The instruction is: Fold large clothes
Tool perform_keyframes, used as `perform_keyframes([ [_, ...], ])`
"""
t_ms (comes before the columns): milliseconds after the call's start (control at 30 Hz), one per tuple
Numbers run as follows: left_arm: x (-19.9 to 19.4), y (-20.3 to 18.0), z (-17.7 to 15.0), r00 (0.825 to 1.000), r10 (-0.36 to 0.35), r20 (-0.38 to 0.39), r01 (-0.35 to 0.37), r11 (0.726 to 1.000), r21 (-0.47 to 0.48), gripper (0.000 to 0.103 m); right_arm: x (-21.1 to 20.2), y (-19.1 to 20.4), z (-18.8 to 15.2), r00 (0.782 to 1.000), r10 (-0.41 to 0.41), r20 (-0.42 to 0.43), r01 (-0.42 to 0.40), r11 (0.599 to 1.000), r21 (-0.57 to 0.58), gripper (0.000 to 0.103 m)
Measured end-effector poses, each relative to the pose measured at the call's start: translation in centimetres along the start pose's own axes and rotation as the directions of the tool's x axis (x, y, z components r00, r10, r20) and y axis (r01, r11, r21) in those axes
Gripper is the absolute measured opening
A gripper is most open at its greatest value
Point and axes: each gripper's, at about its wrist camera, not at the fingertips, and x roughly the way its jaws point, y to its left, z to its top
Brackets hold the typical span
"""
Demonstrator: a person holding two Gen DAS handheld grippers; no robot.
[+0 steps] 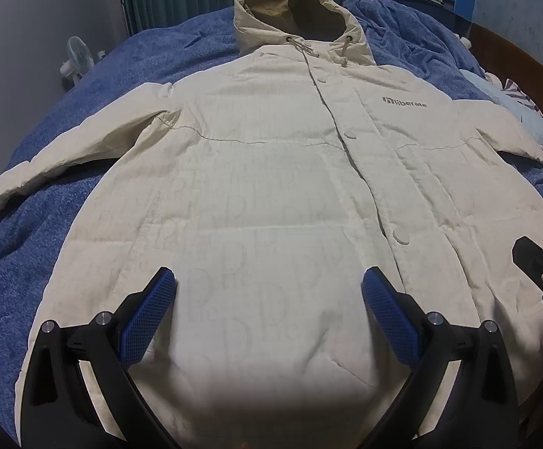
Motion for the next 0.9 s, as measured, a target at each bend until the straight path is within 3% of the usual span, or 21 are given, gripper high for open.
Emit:
perform_keyframes([
  [900,0.26,0.06,-0.09,1.000,0.000,-0.003,0.000,1.000,0.000,0.096,0.18,0.13,-0.13,1.000,-0.004,-0.006,0.004,1.000,-0.004,0.097],
])
